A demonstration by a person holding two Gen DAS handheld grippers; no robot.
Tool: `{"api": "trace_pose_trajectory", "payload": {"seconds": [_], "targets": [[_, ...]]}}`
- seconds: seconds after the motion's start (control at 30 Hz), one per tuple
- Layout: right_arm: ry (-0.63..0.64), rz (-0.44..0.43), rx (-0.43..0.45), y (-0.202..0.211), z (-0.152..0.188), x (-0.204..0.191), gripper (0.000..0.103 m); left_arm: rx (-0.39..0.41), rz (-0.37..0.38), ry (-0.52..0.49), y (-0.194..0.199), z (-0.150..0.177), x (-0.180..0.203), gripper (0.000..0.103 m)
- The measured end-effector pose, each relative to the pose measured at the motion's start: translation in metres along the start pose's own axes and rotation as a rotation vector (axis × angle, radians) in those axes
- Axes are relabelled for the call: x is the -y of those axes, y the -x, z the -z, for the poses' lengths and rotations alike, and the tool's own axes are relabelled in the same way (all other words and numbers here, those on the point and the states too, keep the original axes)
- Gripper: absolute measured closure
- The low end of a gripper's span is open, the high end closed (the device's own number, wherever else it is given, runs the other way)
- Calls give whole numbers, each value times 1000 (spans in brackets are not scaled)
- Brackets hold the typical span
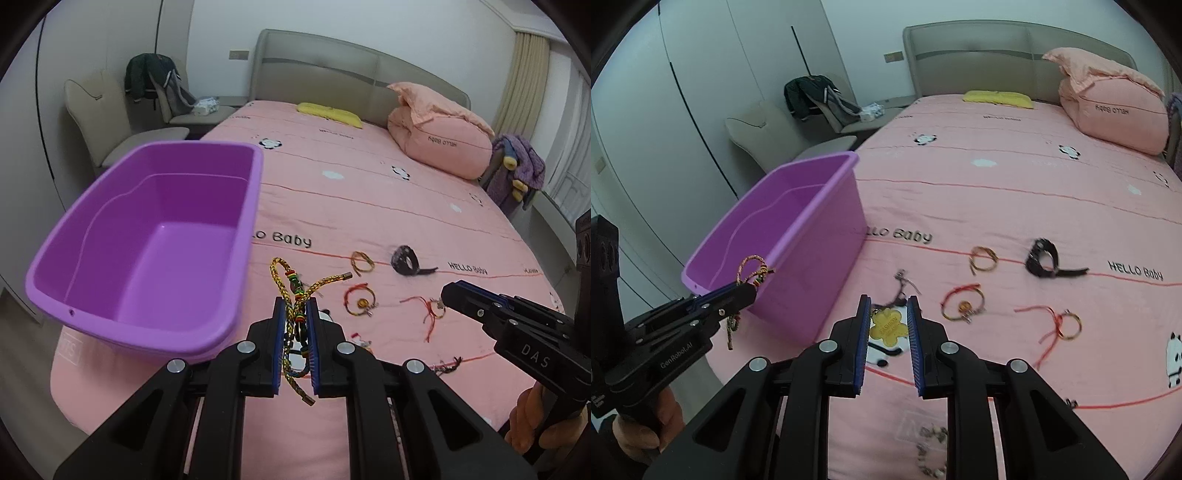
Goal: Organize jewelry
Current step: 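Carry the braided bracelet with the left tool into the purple tub and release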
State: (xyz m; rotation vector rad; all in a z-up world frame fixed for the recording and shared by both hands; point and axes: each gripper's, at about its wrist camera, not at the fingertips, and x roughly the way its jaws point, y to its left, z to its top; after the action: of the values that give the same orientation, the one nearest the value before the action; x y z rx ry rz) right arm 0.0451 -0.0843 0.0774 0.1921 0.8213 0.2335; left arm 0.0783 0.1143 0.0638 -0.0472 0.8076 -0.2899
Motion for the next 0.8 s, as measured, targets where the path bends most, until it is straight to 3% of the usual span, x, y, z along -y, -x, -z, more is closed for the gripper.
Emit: {"api": "trace_pose_trajectory", "payload": {"seconds": [0.2,0.4,0.8], "targets": [[66,-107,11,-31,-48,-58,83,11,-119,68,0,-27,-58,91],[104,-183,-47,-79,-75,-106,83,-12,-210,129,-14,-37,-110,91],[167,-200,-202,-157,-85,-153,83,-119,-268,198,-54,-38,-162,91]]}}
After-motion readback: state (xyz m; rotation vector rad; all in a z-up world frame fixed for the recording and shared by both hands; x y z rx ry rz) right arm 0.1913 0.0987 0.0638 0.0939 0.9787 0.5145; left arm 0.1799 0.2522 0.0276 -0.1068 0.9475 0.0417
